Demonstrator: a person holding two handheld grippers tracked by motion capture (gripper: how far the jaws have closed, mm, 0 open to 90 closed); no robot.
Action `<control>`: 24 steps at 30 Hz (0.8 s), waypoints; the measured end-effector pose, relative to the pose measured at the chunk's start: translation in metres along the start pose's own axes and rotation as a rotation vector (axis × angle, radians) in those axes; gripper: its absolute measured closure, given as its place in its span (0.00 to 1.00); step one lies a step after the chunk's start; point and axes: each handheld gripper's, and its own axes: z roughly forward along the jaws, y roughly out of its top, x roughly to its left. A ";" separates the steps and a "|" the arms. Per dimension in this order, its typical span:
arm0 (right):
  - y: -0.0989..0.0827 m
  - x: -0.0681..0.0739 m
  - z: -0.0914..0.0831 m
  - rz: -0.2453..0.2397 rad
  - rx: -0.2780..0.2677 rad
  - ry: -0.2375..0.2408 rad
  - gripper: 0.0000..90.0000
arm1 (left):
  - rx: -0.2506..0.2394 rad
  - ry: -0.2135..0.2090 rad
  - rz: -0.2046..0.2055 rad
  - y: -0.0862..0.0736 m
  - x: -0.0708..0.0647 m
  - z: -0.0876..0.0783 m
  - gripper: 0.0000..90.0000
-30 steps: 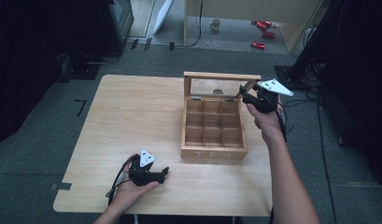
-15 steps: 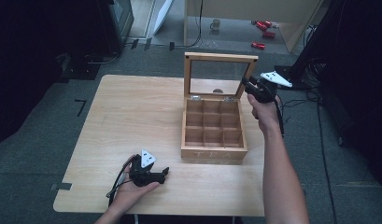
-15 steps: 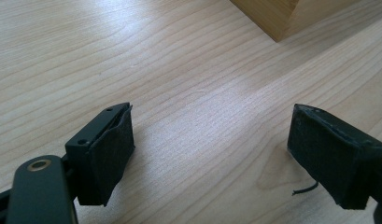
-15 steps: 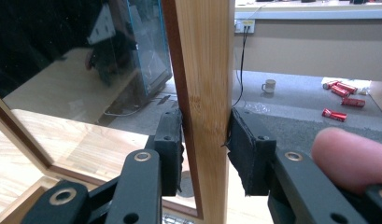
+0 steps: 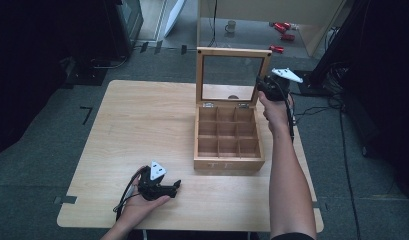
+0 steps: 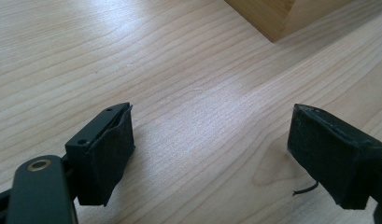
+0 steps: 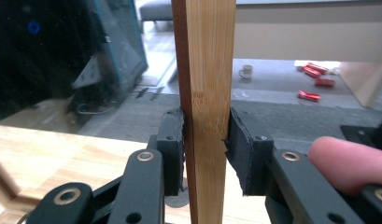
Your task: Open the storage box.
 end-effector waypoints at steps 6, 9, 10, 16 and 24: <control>0.005 0.005 0.009 0.006 0.025 -0.046 0.76 | 0.005 0.001 0.002 0.001 0.000 0.000 0.17; 0.007 0.006 0.011 0.009 0.039 -0.056 0.76 | 0.002 0.003 0.000 0.001 -0.001 0.001 0.17; 0.007 0.006 0.011 0.009 0.039 -0.056 0.76 | 0.003 0.002 0.000 0.001 0.000 0.000 0.17; 0.009 0.006 0.011 0.013 0.052 -0.063 0.76 | -0.003 -0.005 -0.015 0.000 0.000 0.000 0.17; 0.007 0.001 0.012 0.105 0.049 -0.024 0.72 | -0.004 -0.007 -0.017 0.000 0.001 0.000 0.17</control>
